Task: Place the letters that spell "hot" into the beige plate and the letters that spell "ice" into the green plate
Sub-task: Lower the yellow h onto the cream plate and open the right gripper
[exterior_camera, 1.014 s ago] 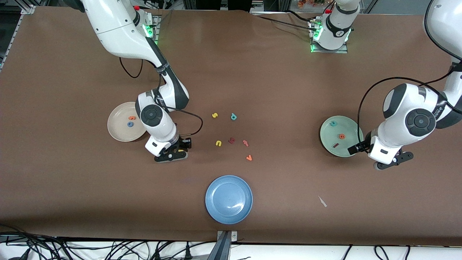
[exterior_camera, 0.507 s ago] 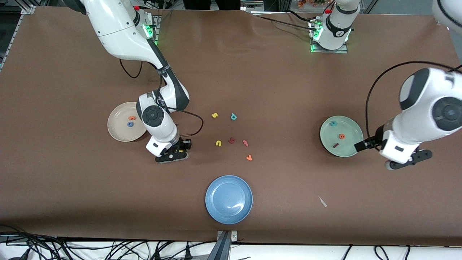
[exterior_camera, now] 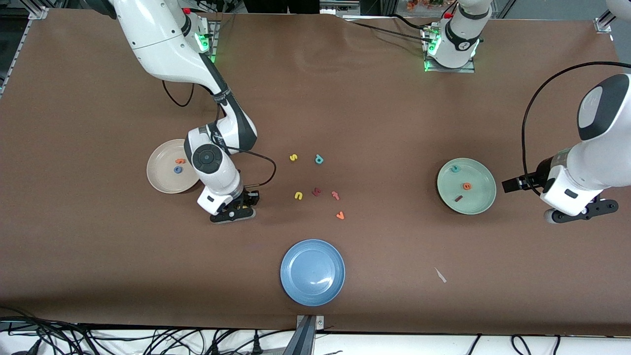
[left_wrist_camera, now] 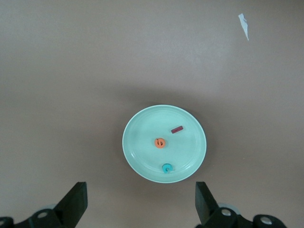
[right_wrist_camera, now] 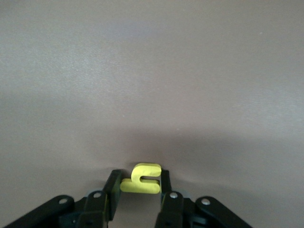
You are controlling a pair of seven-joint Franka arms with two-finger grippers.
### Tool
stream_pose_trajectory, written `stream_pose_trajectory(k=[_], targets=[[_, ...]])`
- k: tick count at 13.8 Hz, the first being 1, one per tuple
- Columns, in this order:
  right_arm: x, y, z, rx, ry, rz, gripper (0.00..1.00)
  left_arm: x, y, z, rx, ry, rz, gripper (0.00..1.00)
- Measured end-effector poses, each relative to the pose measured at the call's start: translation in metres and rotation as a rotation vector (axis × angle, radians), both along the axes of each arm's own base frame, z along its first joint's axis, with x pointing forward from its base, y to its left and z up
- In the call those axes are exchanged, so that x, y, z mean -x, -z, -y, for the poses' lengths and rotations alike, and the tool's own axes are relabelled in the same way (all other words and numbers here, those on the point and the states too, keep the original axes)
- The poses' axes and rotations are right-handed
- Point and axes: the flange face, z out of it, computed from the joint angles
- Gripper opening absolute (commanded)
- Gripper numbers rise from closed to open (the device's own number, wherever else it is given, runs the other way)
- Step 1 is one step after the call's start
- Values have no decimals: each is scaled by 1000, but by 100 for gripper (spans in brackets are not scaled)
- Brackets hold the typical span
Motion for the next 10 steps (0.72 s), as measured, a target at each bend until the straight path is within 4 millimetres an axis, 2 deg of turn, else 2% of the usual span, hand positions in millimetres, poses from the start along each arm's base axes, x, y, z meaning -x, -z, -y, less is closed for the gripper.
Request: stream_pose_trajectory(k=[1,3,4,6,8,10], targets=[[-1,-10,3,11,-4,-19,12,1,1,-3,0,14,-14,100],[-4,-46,19,32,-19,-66,12,3,1,-10,3,32,-26,100],[-4,-68,33,38,-36,-86,12,3,1,-12,4,34,-27,100],[3,-101,75,40,-79,-112,12,3,2,-14,4,36,-27,100],[26,-117,122,38,-113,-144,14,2,1,-16,6,39,-27,100],[61,-121,153,33,-113,-188,21,2,1,-20,7,40,-28,100]])
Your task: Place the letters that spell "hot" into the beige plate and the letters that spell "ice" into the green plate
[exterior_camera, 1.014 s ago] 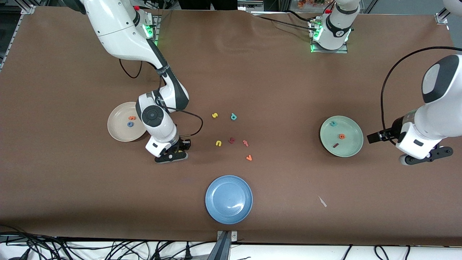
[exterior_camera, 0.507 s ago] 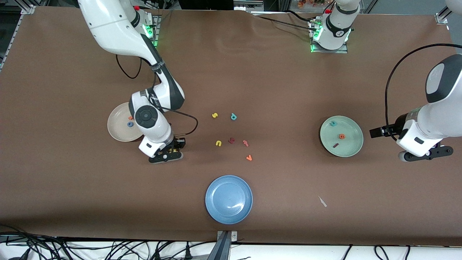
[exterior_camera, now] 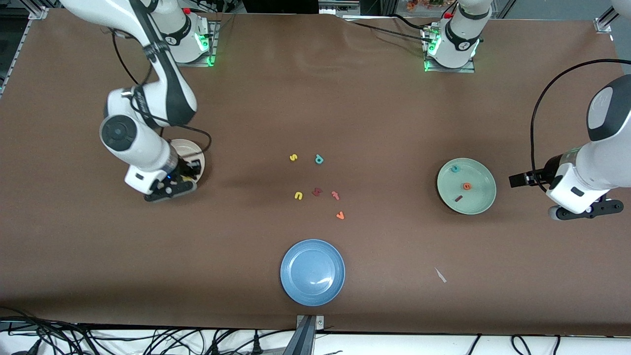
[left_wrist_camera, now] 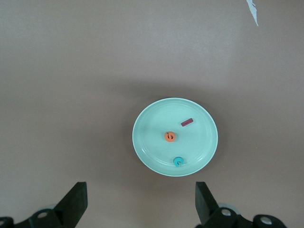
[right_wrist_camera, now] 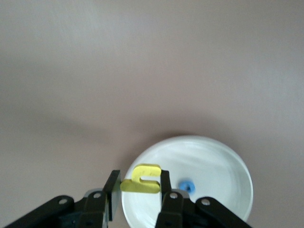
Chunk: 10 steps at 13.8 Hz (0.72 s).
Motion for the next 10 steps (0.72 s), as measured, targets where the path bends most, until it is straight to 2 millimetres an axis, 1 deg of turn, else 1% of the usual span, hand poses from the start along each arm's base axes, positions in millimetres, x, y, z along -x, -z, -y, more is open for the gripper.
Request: stream_pose_trajectory(k=[1,2,3,4,5,7,9,10], targets=[[20,1,7,0,4,-25,27,0,0,-1,0,-1,0,100],[40,2,10,0,3,-45,49,0,0,-2,0,0,0,100],[56,2,11,-2,0,-58,67,0,0,-1,1,2,0,100],[65,1,13,-4,-2,-62,68,0,0,0,1,4,-1,100],[70,-1,14,-5,-2,-62,68,0,1,1,1,7,-2,100],[71,-3,14,-7,-2,-59,69,0,1,2,1,10,-3,100],[71,-3,14,-7,-2,-59,72,0,1,2,1,12,-3,100],[71,-3,14,-7,-2,-57,86,0,1,2,2,13,-4,100]])
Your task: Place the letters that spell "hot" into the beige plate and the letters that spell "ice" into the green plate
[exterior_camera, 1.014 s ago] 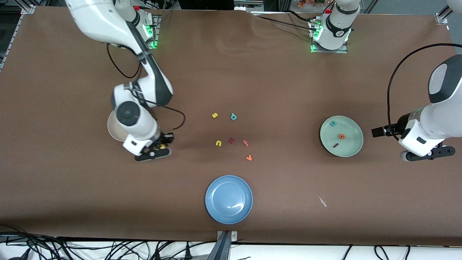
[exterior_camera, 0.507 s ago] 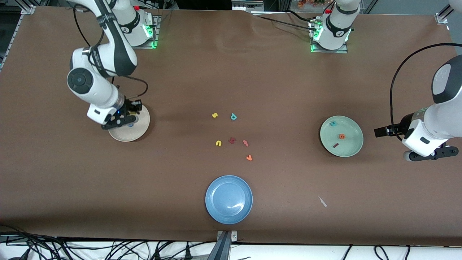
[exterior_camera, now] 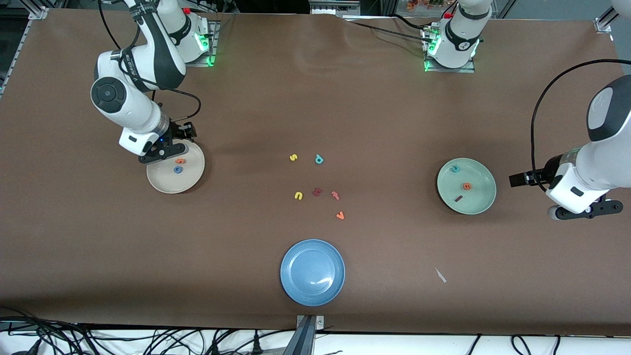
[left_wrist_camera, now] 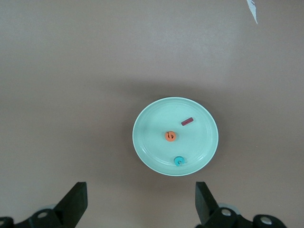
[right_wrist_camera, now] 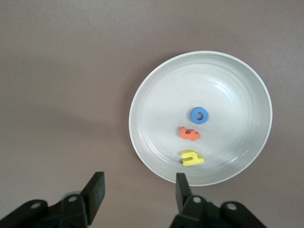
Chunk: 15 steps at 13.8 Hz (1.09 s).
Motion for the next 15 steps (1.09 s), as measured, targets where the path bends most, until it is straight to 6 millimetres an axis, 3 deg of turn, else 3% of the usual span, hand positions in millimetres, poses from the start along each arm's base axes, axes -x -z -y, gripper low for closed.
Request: stream_pose_trajectory(k=[1,4,6,9,11,13,15], targets=[[-1,-1,0,-1,0,4,100,0,0,0,0,1,-1,100],[-9,-26,4,-13,11,47,100,0,1,2,1,6,-3,100],[-24,-73,9,-16,24,58,100,0,3,4,2,10,-5,100],[-49,-167,6,-1,13,79,100,0,4,6,3,13,-6,100],[-64,-207,6,55,-5,94,100,0,4,6,4,13,-8,100],[-77,-212,3,79,-6,75,100,0,5,6,4,12,-8,100],[-87,-200,0,91,-5,58,100,0,5,5,4,12,-9,100]])
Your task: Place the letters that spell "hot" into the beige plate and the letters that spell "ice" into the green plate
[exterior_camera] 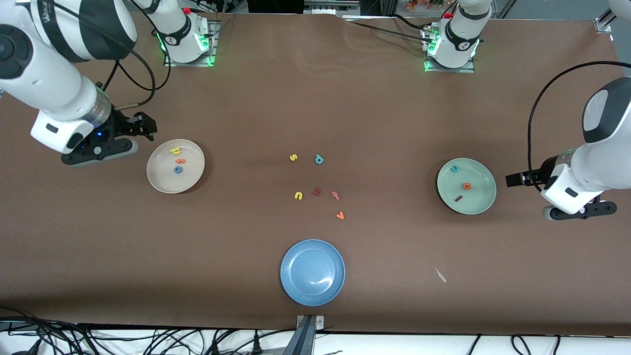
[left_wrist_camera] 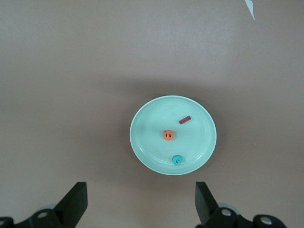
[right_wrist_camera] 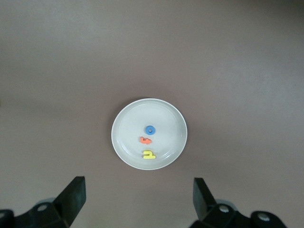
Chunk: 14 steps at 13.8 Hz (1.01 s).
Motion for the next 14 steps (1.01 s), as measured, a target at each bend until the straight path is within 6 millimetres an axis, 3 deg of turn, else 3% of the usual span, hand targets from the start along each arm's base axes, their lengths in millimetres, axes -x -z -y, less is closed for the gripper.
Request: stream_pose_trajectory(k=[5,7,11,14], targets=[[-7,4,10,13,17,-4,100,0,1,0,0,0,-1,100],[-8,-10,14,16,24,8,100,0,1,0,1,-1,-2,100],[0,-59,22,75,35,-12,100,-1,4,-1,4,-1,-6,100],[0,-73,22,110,28,10,100,-1,6,-1,6,-1,-7,100]])
